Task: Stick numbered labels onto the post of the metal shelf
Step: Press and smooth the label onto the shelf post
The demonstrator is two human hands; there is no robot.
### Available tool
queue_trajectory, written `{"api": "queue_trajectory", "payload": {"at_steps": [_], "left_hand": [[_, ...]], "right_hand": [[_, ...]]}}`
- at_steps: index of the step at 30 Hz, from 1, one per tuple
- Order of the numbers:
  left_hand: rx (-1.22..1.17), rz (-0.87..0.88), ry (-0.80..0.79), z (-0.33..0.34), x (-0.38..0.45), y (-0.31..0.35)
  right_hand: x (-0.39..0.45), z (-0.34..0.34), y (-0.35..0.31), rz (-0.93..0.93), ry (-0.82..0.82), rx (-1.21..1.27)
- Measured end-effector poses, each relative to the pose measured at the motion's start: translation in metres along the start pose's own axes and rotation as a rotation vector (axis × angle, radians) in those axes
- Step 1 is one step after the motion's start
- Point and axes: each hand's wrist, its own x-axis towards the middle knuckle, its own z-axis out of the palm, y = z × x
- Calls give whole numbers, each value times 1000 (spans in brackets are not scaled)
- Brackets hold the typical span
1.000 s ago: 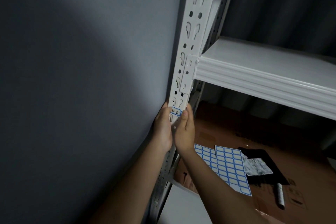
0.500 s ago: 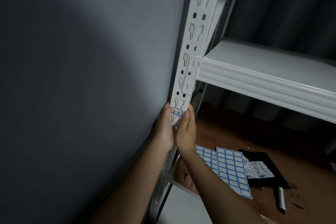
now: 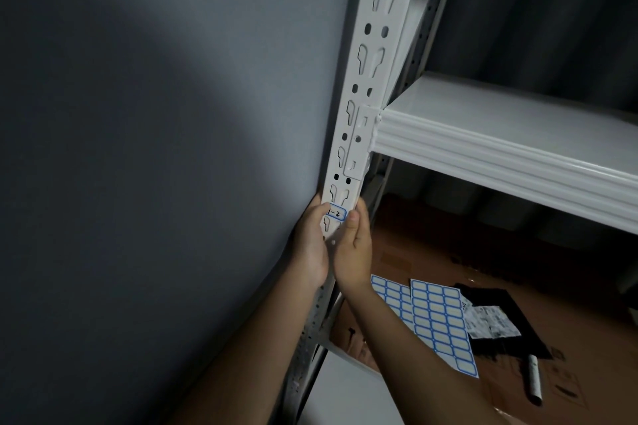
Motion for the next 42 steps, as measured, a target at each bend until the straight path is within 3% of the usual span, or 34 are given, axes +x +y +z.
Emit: {"api": "queue_trajectory", "payload": {"at_steps": [12,16,18,22,26,30,34,42], "left_hand": [[143,56,-57,-6,-5,2],[209,77,-37,-12,-4,-6],[224,88,-56,-14,-3,-8],[333,142,12,-14,-2,-12],[421,191,39,-15,3,-16],[547,208,1,-22,0,-12],[487,163,-61,-29,0,-13],[498,154,-5,-28,2,-13]], "right_hand": [[1,-15,-11,37,-116,12],[-1,-22,-20,106,31,-110],[-2,-27,-26,-105,65,-338],[16,-29,-33,-780,-86,-1011],[38,-18,-36,-1061,-136,-1328],[46,-20,-38,-1224,-156,-1350],[48,-29,-44,-1321,-207,-1339],[42,-25,-43,-1235,-247,-1446]]}}
